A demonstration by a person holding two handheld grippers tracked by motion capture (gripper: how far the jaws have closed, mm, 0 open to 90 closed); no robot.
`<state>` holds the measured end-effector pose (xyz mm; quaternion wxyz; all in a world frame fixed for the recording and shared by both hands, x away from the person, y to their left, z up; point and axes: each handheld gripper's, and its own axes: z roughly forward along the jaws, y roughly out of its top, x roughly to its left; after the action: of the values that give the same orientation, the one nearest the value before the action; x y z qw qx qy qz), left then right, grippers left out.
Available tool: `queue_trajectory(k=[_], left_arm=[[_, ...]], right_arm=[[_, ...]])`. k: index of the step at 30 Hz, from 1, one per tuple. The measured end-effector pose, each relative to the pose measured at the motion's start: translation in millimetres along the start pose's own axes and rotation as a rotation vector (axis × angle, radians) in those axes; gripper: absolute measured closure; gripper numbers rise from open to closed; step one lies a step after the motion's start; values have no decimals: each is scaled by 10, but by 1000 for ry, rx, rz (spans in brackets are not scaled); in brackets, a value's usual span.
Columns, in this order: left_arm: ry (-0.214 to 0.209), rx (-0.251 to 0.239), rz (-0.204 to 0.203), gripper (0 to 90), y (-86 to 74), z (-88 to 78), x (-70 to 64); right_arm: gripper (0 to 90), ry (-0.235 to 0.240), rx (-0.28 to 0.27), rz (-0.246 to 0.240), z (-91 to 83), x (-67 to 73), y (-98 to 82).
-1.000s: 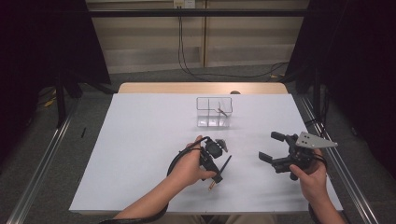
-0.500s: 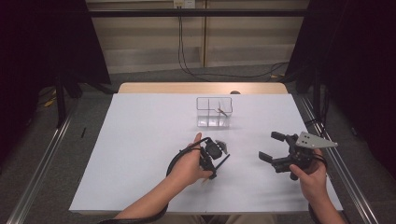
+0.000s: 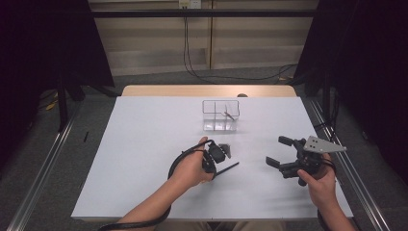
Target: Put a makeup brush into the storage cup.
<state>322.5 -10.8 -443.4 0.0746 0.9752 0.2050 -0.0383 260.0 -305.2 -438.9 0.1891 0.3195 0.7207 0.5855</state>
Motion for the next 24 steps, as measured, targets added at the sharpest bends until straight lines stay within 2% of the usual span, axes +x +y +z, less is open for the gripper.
queue_trajectory(k=[3, 7, 11, 14, 15, 17, 18, 24], left_arm=[[-17, 9, -9, 840, -11, -8, 18], [-40, -5, -18, 840, -48, -34, 49], [-52, -17, -10, 840, -78, -106, 78], [-48, -19, -10, 840, -93, -151, 93], [-54, -16, 8, 840, -101, -173, 115], [-61, -28, 4, 840, -116, -186, 130], [-58, -20, 15, 840, -121, -204, 138], [-46, -21, 29, 840, -138, -267, 176]], right_arm=[[34, 2, 5, -2, 3, -1, 0], [33, 5, 7, -4, 15, -4, 2], [30, 24, 17, 6, 45, 7, 6], [31, 31, 25, 1, 71, 18, 10], [31, 33, 35, 1, 81, 19, 14], [32, 38, 42, 4, 103, 19, 24], [33, 39, 45, 3, 113, 19, 28], [44, 61, 91, -28, 209, 44, 83]])
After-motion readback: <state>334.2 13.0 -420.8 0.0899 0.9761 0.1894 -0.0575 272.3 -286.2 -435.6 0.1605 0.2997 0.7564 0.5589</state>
